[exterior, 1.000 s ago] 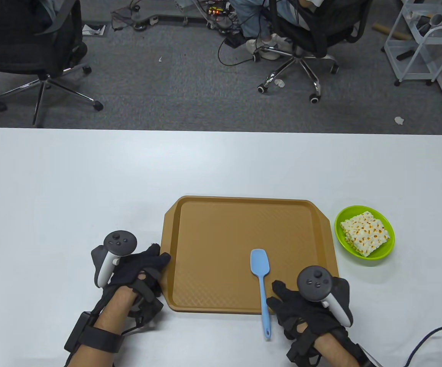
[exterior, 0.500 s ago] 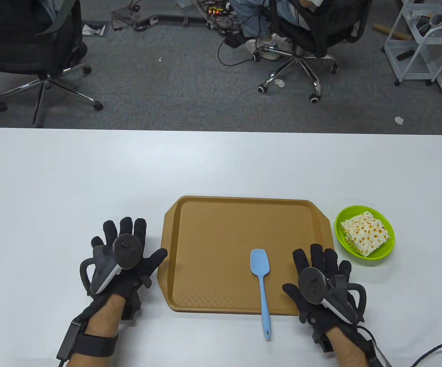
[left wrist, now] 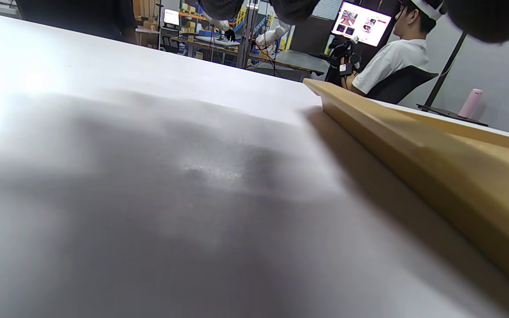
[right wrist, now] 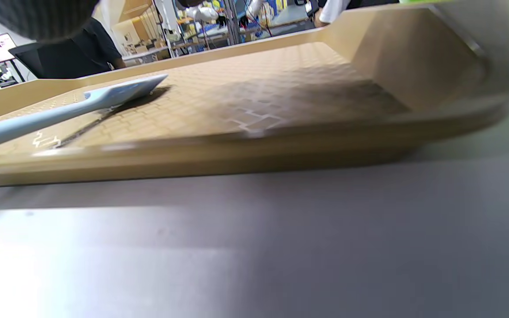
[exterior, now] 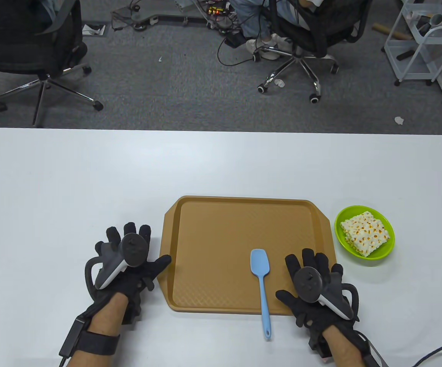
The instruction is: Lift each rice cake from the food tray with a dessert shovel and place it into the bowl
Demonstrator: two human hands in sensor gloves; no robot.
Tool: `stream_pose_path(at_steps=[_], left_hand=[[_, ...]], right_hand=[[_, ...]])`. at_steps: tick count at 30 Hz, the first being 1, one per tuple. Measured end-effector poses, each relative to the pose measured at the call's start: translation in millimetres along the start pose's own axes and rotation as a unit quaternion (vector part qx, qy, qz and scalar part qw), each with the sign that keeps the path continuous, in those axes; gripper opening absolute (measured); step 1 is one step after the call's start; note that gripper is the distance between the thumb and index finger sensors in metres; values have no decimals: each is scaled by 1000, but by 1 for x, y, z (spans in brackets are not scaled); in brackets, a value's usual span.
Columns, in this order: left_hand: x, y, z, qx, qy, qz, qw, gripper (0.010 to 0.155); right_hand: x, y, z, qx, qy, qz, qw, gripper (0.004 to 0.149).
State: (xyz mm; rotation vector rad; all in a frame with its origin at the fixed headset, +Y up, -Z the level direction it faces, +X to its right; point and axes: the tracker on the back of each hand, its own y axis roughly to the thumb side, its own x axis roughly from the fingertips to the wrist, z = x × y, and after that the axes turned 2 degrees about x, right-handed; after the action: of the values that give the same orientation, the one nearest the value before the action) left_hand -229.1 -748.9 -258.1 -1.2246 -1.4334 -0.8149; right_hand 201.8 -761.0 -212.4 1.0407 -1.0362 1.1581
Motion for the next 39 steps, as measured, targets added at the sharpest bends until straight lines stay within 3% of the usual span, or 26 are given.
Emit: stream_pose_path(at_steps=[39], left_hand=[[-3,2,-5,22,-21,-10,999,92]], right_hand=[[-1,-8,0,-26,39,11,999,84]])
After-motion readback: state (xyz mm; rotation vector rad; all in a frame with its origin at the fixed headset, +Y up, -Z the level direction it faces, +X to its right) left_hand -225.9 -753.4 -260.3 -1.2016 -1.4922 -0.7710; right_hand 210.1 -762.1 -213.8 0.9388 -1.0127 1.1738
